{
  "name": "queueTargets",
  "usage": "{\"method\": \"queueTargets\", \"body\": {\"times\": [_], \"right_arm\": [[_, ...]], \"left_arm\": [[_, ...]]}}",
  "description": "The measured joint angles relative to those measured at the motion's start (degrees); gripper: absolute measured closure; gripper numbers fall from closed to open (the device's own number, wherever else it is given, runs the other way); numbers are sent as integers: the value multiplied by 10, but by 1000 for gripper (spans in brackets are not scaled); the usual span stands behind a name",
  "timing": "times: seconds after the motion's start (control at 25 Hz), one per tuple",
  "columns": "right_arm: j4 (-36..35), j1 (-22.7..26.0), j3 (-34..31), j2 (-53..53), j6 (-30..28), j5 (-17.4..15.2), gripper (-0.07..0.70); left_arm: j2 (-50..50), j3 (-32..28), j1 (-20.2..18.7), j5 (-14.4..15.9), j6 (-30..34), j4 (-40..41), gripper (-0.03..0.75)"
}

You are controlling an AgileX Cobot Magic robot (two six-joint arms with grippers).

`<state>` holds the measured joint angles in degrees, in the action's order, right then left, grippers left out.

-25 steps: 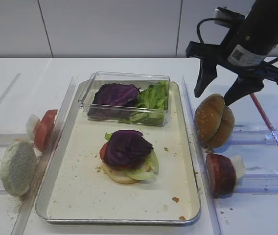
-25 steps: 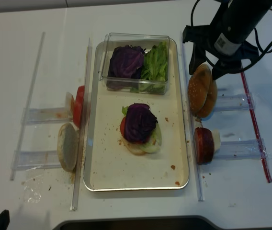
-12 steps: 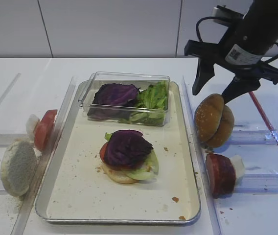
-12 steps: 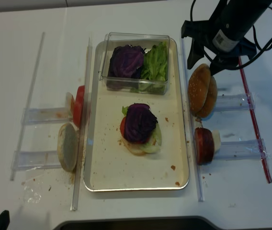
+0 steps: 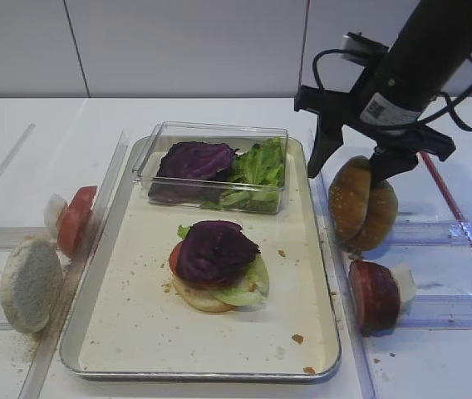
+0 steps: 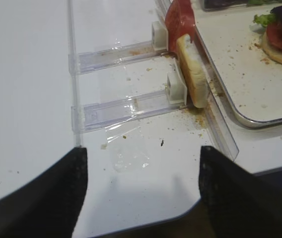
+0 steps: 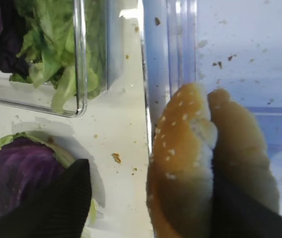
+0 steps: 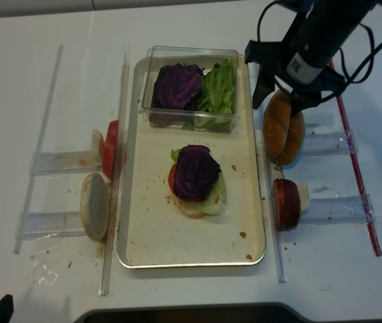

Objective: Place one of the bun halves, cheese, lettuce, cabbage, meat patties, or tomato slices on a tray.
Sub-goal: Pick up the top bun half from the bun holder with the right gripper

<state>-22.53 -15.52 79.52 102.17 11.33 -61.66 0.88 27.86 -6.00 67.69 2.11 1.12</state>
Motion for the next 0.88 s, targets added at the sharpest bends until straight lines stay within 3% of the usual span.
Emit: {"method": "queueTargets", "body": {"times": [0.28, 0.6, 0.88], "right_arm": [[16, -14, 1, 16, -1, -1, 198], [23, -14, 1, 19, -1, -4, 418], [24, -14, 1, 19, -1, -12, 479]], "left_arm": [[0, 0, 0, 0, 0, 0, 277], [0, 0, 0, 0, 0, 0, 277], [0, 0, 0, 0, 0, 0, 277]]}}
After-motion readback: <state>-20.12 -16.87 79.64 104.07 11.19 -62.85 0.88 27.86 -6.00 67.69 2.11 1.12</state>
